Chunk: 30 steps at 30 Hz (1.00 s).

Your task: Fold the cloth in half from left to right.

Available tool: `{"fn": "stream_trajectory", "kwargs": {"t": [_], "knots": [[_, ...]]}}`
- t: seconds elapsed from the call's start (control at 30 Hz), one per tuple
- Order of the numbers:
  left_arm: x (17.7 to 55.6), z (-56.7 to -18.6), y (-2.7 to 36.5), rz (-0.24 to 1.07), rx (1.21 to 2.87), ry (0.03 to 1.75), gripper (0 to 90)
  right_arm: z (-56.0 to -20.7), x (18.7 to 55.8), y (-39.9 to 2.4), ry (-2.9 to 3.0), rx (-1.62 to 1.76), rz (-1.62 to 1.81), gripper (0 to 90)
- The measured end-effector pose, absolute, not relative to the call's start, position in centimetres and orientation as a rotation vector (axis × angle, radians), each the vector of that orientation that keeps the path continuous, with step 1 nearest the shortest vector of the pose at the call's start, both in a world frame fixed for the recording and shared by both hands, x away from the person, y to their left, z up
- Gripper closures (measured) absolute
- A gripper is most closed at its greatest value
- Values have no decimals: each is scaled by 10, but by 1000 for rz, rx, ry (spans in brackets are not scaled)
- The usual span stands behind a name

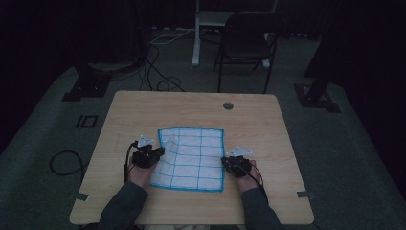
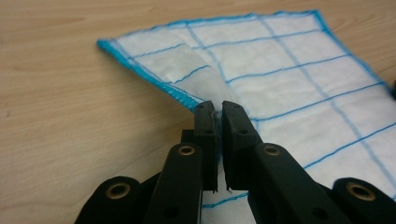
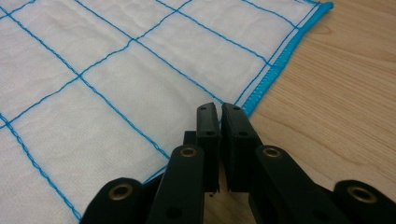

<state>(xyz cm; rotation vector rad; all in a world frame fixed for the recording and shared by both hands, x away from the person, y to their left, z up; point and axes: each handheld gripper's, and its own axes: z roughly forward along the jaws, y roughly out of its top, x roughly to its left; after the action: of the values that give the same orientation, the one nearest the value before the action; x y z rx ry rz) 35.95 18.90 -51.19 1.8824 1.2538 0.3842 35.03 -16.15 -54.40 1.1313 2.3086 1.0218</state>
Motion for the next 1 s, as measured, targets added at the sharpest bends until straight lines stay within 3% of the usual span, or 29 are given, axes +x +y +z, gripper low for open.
{"fn": "stream_trajectory", "kwargs": {"t": [1.0], "knots": [[364, -472, 134, 317, 1874, 1051, 863, -544, 351, -162, 2310, 1129, 1026, 869]]}}
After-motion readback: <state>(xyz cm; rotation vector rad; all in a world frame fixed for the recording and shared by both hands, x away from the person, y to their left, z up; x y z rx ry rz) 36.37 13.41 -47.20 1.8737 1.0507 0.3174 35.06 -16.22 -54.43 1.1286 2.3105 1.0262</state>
